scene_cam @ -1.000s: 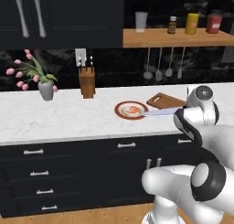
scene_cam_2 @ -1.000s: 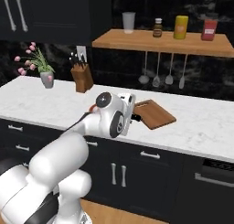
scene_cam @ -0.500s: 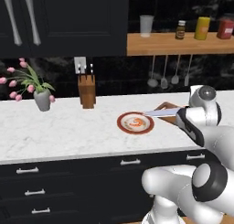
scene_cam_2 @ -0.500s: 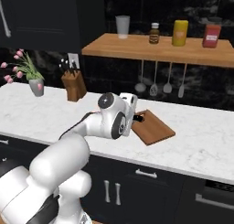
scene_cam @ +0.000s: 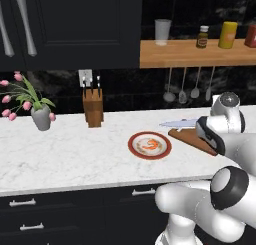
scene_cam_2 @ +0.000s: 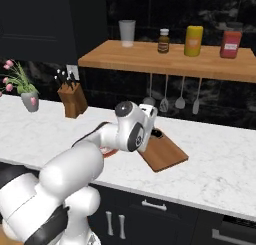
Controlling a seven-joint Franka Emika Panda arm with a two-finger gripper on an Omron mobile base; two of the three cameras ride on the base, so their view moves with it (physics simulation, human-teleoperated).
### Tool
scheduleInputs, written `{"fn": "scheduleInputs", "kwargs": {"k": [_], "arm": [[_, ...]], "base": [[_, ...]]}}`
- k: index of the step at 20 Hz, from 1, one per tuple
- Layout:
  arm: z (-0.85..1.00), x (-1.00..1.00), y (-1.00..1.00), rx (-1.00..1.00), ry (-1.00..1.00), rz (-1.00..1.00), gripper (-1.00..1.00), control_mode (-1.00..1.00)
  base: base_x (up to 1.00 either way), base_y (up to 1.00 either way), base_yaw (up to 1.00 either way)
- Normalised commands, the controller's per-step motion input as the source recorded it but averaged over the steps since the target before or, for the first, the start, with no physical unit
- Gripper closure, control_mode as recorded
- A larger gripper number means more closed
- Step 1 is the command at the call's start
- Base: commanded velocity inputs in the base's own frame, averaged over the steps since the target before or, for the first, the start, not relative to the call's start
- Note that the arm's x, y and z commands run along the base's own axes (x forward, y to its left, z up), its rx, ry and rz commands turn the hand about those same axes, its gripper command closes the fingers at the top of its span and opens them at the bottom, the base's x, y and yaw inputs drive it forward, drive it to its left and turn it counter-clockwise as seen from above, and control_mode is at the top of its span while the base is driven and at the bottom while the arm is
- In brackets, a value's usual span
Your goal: Pick up the knife from the drawer and place it on the cutting board. Then place the meat from the plate to the cutting board.
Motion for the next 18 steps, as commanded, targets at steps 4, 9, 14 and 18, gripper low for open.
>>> {"fn": "scheduleInputs", "kwargs": {"k": [4,9,14,18], "arm": [[-0.36,0.13,-0.30,0.22,0.41,-0.48,1.00,-1.00],[-0.23,0.21,-0.21,0.19,0.29,-0.44,1.00,-1.00],[-0.42,0.00,-0.56,0.25,0.22,-0.23,1.00,-1.00],[-0.50,0.00,-0.28,0.30,0.00,-0.13,1.00,-1.00]], "base": [[0.00,0.00,0.00],[0.00,0.00,0.00],[0.00,0.00,0.00],[0.00,0.00,0.00]]}}
